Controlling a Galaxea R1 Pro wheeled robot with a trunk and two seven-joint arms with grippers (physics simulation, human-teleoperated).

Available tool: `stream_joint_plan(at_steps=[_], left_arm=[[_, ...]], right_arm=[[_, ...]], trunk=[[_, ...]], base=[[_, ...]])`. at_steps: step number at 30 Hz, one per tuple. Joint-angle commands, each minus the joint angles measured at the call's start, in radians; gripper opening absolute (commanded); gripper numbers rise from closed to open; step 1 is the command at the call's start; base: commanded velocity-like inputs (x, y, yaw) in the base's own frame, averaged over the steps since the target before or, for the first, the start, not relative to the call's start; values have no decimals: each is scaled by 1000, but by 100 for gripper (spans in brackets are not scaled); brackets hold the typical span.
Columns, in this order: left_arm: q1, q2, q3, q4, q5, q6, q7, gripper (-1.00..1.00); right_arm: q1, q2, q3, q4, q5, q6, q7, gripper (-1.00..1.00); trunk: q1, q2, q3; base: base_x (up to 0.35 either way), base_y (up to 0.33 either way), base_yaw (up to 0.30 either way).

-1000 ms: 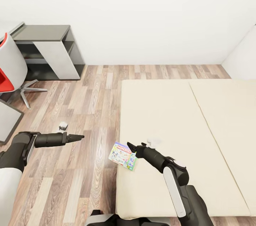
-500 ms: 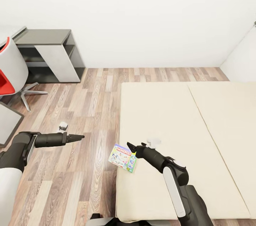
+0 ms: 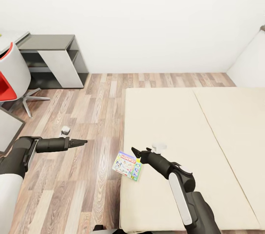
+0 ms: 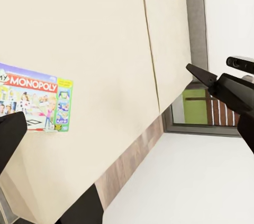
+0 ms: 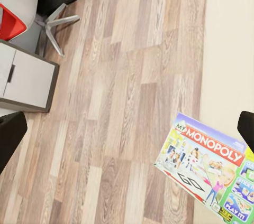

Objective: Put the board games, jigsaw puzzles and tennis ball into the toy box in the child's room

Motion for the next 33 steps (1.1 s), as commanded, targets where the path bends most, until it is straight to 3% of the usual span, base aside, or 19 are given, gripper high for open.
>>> stream_joint_plan(at_steps=[1, 33], left_arm=[[-1, -1, 2, -1, -11, 11, -9, 100], [-1, 1, 4, -1, -11, 11, -9, 100]], right_arm=[[0, 0, -1, -1, -2, 6, 2, 100], [0, 2, -1, -1, -1, 5, 2, 100]], trunk=[[1, -2, 0], [1, -2, 54]], base=[[0, 0, 0], [0, 0, 0]])
